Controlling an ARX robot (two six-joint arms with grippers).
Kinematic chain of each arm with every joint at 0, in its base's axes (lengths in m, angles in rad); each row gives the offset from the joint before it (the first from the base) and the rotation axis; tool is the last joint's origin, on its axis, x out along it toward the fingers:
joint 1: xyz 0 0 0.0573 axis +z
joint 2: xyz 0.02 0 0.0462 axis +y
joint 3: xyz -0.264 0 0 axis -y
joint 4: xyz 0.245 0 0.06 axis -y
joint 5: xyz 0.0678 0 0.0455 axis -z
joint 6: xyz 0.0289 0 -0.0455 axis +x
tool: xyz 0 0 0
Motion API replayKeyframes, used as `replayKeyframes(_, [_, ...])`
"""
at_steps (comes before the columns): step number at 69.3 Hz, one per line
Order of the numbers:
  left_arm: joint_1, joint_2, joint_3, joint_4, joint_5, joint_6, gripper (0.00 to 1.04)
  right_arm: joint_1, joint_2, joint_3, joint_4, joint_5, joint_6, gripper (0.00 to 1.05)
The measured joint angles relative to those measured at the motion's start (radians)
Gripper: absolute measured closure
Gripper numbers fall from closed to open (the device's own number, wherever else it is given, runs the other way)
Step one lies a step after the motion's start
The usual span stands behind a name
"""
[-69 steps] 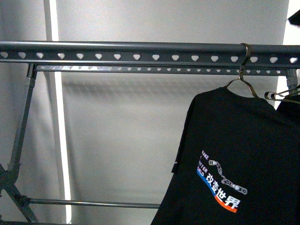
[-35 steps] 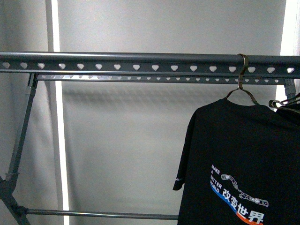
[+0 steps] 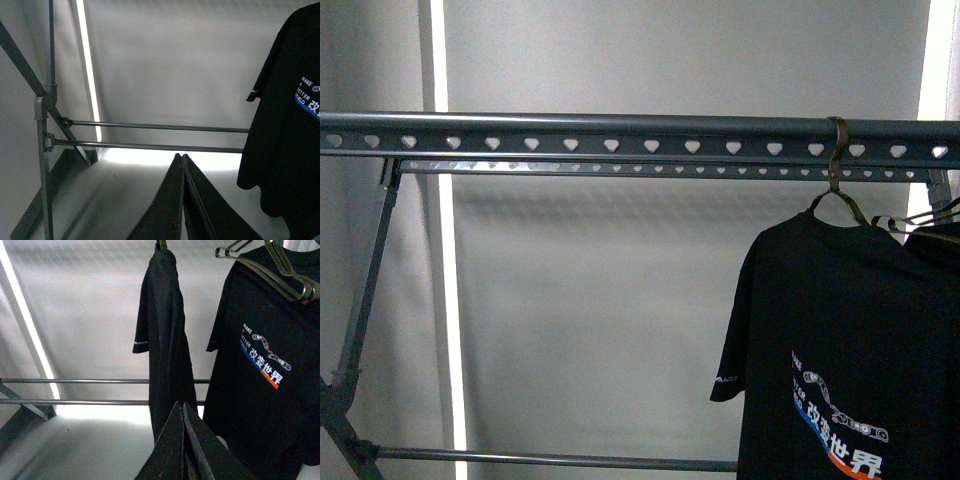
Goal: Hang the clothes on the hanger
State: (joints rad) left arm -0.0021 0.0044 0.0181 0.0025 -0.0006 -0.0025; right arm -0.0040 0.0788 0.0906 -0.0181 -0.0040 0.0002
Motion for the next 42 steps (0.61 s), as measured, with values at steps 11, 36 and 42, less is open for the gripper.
replayKeyframes(11, [0.000,0.000,0.000,0.000,0.000,0.000,1.01,0.000,-0.023,-0.025,0.005,0.000,0.000,1.02])
replayKeyframes(36, [0.000,0.000,0.000,0.000,0.000,0.000,1.01,0.000,-0.073,-0.084,0.014,0.000,0.000,1.02])
replayKeyframes(42, [0.000,0.000,0.000,0.000,0.000,0.000,1.01,0.000,-0.074,-0.084,0.014,0.000,0.000,1.02])
